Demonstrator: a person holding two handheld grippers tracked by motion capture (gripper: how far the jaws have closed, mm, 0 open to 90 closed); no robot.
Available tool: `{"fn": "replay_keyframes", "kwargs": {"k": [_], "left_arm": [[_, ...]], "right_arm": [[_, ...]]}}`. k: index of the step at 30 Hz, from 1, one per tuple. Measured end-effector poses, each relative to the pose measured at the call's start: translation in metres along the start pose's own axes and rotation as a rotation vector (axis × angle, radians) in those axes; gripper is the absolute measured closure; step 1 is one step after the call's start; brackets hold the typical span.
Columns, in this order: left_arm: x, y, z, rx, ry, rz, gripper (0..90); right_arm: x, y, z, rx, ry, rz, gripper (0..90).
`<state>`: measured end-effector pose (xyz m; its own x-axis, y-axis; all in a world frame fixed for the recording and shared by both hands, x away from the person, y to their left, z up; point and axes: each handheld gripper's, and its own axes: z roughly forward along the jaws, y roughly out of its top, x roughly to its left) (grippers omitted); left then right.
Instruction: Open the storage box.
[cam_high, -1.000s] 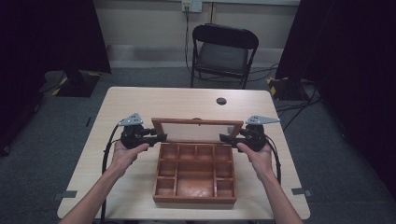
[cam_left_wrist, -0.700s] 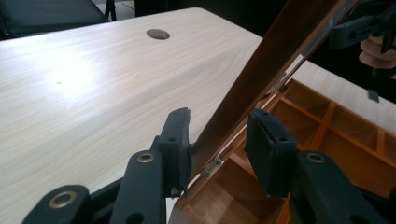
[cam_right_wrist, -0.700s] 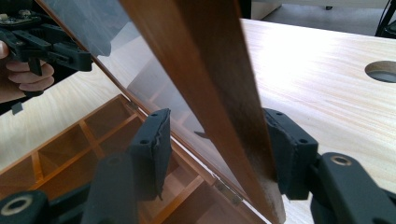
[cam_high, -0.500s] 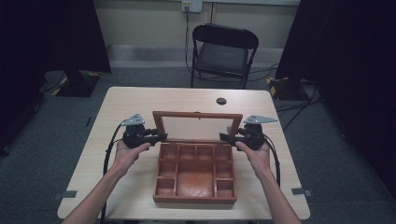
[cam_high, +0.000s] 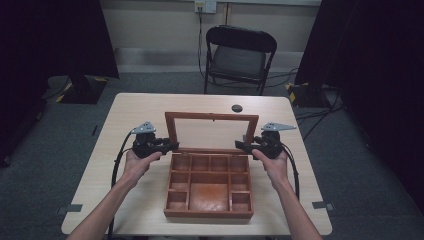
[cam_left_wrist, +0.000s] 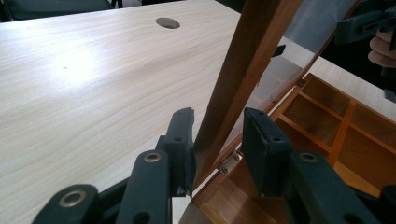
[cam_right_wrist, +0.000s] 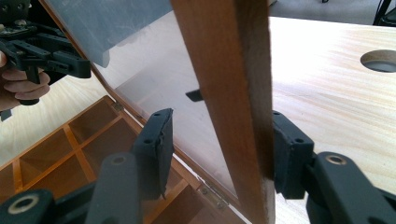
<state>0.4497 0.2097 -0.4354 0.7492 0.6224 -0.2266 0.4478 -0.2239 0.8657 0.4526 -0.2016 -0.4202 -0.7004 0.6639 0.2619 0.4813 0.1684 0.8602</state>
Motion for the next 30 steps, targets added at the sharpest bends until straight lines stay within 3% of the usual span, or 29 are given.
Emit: {"fn": "replay_keyframes", "kwargs": {"k": [10, 30], "left_arm": [[0.0004, 0.0014, 0.0009, 0.012, 0.01, 0.013, 65.0], [0.0056, -0.0007, 0.0081, 0.011, 0.034, -0.002, 65.6]], "right_arm": [[-0.0029, -0.0046, 0.0022, 0.043, -0.021, 0.0, 45.6], [-0.009, -0.006, 0.0092, 0.027, -0.061, 0.003, 52.9]]}}
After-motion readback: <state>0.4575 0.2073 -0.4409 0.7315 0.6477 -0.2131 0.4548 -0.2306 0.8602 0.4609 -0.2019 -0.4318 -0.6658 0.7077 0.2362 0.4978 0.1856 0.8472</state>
